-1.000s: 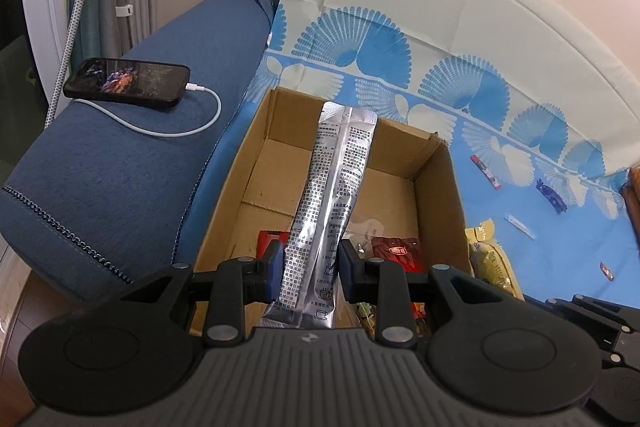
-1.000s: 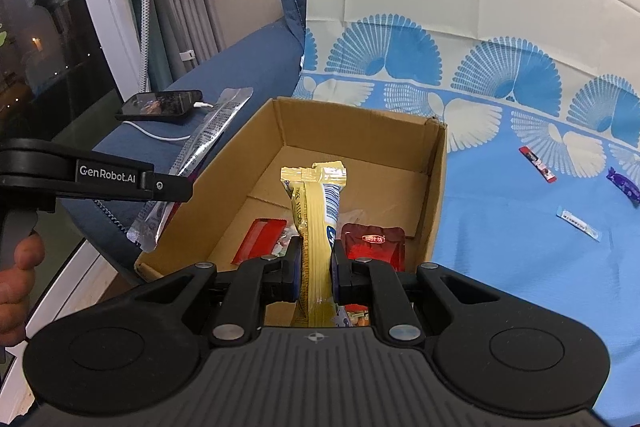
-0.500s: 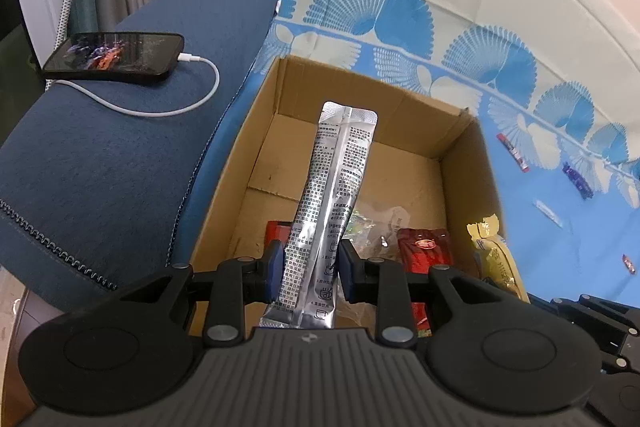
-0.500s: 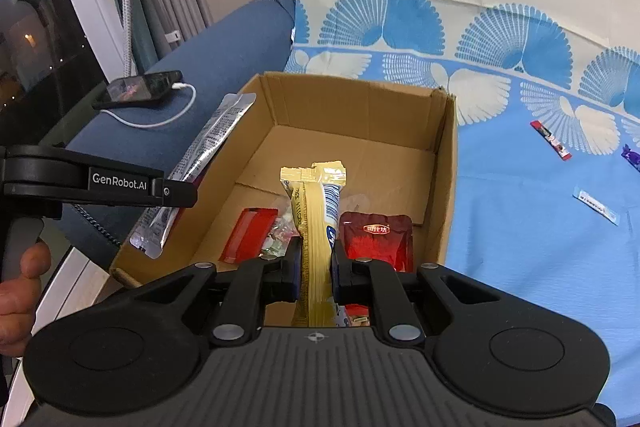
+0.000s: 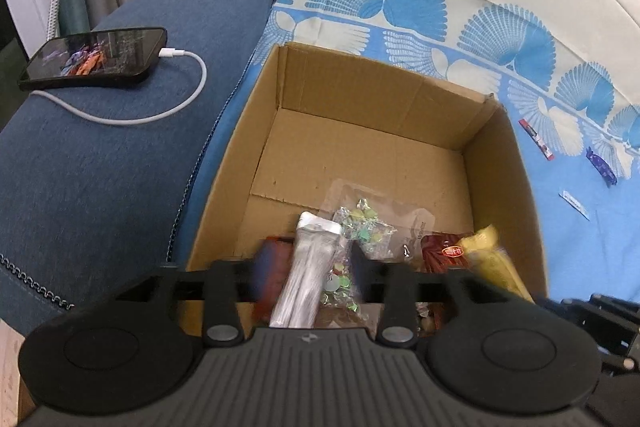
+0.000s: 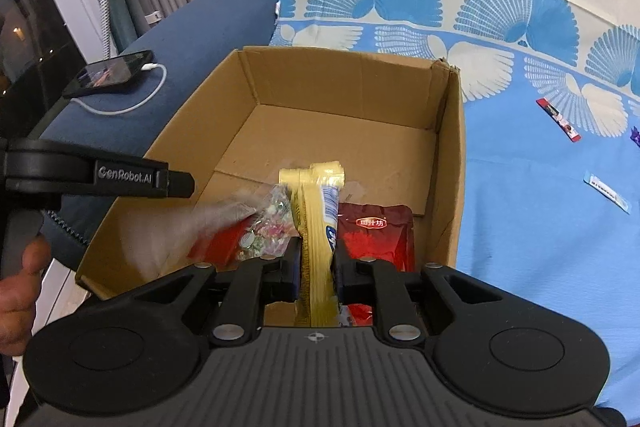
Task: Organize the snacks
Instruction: 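Open both tools to drop the silver packet and yellow bar into the box, then lift both open tools away from the box and hold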
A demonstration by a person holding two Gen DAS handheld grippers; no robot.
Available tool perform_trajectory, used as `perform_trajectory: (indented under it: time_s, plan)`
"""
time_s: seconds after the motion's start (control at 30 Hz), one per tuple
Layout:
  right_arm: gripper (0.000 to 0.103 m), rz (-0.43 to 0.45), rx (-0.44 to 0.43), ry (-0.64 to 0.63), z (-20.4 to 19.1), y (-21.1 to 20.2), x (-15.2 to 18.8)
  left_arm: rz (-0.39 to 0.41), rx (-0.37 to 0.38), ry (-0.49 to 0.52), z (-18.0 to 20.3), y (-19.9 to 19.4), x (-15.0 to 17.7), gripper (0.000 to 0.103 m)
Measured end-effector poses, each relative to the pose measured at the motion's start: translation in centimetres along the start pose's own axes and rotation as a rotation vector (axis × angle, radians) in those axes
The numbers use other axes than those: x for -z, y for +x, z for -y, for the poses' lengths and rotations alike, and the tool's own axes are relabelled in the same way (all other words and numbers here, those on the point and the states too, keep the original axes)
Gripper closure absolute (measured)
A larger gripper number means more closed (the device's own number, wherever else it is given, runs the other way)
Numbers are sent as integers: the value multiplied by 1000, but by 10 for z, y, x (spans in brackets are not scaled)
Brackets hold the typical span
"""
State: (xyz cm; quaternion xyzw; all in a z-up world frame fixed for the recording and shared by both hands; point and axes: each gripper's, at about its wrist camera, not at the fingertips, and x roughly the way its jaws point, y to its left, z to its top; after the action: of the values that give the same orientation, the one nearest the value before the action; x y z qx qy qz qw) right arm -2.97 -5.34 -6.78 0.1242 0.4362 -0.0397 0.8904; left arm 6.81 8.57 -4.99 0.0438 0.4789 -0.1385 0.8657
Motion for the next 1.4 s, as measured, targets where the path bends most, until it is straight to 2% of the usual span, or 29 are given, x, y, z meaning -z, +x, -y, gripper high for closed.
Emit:
perform_trajectory:
  time_s: [0.03, 0.07, 0.1, 0.23, 0.4, 0.67, 0.93, 1.4]
  plan:
    - [70, -1, 2, 12, 2, 0, -1, 4, -5, -7, -1, -2, 0, 6]
    - [54, -2, 2, 26, 3, 0, -2, 14, -13, -17, -2, -4, 0, 0]
    - [42, -1, 1, 40, 4, -1, -2, 31, -19, -25, -3, -8, 2, 0]
    - [33, -10, 9, 63, 6, -11, 1, -2, -11, -4, -4, -16, 10, 0]
    - [18, -2, 12, 58, 0, -35, 16, -23, -19, -28, -9, -36, 30, 0]
    - [10, 0, 1, 42, -13, -66, 38, -2, -21, -40, -10, -71, 55, 0]
    - [1, 67, 9, 39, -21, -96, 45, 52, -10, -48, -9, -100, 63, 0]
    - [0, 144, 18, 65, -21, -129, 59, 107, -1, -36, -1, -130, 75, 0]
